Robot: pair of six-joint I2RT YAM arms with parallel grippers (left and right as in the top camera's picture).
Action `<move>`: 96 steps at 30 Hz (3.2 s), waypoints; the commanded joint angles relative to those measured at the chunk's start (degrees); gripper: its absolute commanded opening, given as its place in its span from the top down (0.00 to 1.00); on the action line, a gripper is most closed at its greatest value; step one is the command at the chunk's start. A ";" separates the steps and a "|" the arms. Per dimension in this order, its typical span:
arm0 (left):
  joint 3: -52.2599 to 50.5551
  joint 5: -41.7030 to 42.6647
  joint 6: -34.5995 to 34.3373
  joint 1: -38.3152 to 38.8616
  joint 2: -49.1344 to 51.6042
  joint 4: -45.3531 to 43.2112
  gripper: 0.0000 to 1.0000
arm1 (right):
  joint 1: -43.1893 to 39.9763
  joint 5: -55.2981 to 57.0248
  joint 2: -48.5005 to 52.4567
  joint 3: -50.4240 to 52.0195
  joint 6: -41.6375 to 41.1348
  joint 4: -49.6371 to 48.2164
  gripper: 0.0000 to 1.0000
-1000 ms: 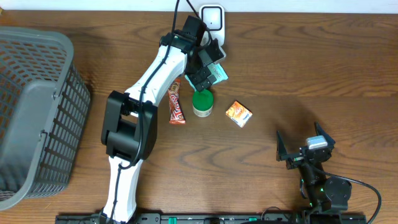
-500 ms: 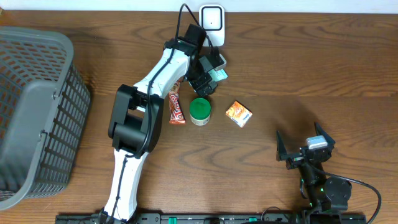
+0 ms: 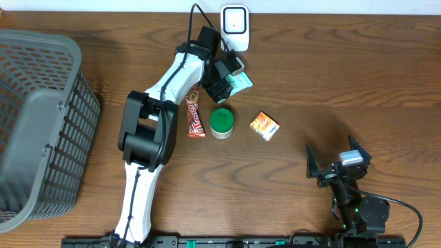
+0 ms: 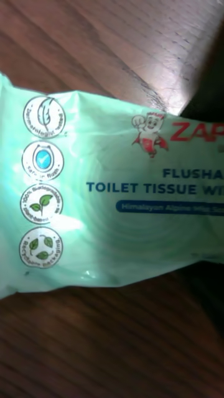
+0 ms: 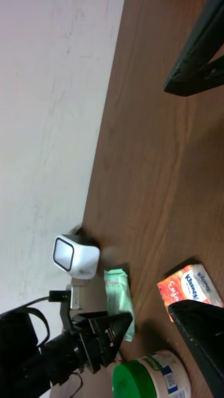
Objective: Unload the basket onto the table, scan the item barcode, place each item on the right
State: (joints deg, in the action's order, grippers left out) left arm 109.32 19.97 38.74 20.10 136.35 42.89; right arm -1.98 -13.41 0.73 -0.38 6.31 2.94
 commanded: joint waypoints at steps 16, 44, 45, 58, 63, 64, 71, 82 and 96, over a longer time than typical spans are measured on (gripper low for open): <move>2.40 -14.99 -6.14 0.48 -7.50 -6.97 0.93 | 0.57 0.02 -0.13 0.07 0.17 0.26 0.01; 4.28 -15.91 -9.53 0.57 -1.62 -26.05 0.92 | 0.57 0.02 -0.13 0.07 0.17 0.28 0.01; 4.55 -15.89 -9.55 0.57 -1.25 -26.62 0.93 | 0.57 0.02 -0.13 0.07 0.17 0.26 0.01; 11.23 -14.56 -11.69 0.61 5.68 -28.72 0.93 | 0.57 0.02 -0.13 0.07 0.17 0.26 0.01; 11.58 -14.45 -12.15 0.59 6.08 -28.81 0.92 | 0.57 0.02 -0.13 0.07 0.17 0.26 0.01; 11.58 -14.45 -12.26 0.59 6.08 -28.68 0.92 | 0.57 0.02 -0.13 0.07 0.17 0.26 0.01; 14.25 -14.43 -15.02 0.90 6.05 -23.71 0.93 | 0.57 0.02 -0.13 0.07 0.17 0.26 0.01; 21.00 -5.35 -26.84 5.60 -4.74 -3.87 0.93 | 0.57 0.02 -0.13 0.07 0.17 0.26 0.01; 20.81 17.18 -44.00 11.91 -7.48 0.52 0.93 | 0.57 0.02 -0.13 0.07 0.17 0.26 0.01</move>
State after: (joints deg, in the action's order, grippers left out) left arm 130.10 28.49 0.21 32.67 126.74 43.31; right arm -1.98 -13.41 0.73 -0.38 6.33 2.94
